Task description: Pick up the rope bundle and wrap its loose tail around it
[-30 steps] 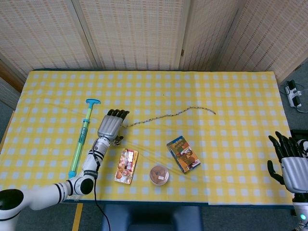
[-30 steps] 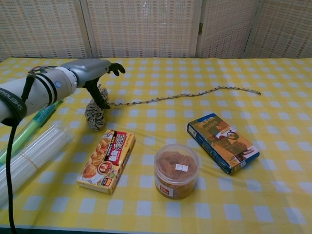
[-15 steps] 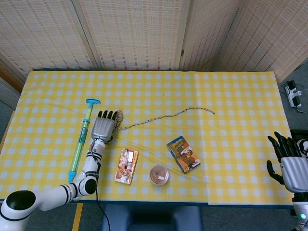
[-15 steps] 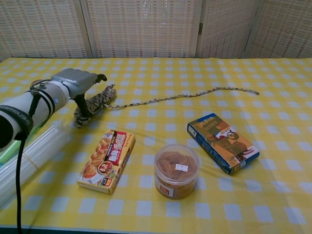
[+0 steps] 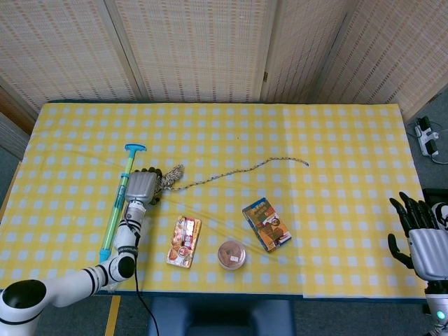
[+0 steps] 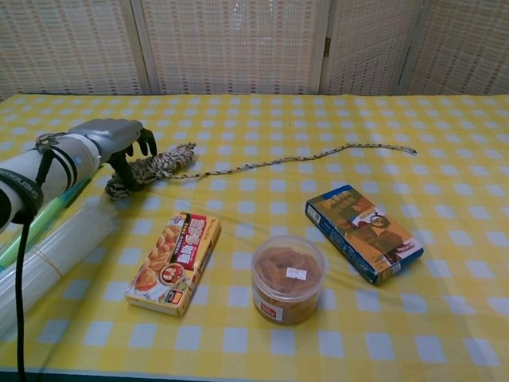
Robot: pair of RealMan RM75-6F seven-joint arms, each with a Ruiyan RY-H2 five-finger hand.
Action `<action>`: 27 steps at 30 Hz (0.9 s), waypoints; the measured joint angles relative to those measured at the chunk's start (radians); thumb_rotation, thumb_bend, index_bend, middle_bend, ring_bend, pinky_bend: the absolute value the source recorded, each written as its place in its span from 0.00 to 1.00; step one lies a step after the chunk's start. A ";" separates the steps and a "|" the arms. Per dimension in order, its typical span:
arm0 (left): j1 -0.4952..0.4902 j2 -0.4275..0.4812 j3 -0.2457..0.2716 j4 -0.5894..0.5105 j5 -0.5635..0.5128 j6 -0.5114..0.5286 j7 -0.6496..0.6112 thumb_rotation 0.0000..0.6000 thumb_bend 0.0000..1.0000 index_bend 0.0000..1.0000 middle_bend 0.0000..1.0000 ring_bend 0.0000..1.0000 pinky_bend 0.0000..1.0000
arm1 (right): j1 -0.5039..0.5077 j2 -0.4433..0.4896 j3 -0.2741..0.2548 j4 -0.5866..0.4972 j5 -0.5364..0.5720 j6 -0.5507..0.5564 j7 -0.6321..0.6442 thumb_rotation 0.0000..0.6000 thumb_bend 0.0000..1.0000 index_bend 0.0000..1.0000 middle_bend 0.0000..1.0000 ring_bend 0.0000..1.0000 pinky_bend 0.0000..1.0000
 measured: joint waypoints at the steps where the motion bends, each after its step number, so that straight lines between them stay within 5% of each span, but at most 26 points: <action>1: -0.001 -0.002 -0.003 0.007 -0.005 -0.007 -0.002 1.00 0.26 0.37 0.34 0.35 0.41 | -0.001 0.000 0.000 0.000 0.001 0.001 0.001 1.00 0.56 0.00 0.00 0.04 0.00; 10: 0.004 -0.016 -0.008 0.037 0.002 -0.010 -0.033 1.00 0.32 0.43 0.40 0.42 0.48 | 0.000 -0.004 0.000 0.012 0.005 -0.007 0.011 1.00 0.56 0.00 0.00 0.04 0.00; 27: 0.035 -0.001 0.006 0.020 -0.007 0.005 -0.020 1.00 0.37 0.38 0.40 0.38 0.44 | 0.002 -0.003 -0.003 0.014 0.004 -0.014 0.019 1.00 0.56 0.00 0.00 0.04 0.00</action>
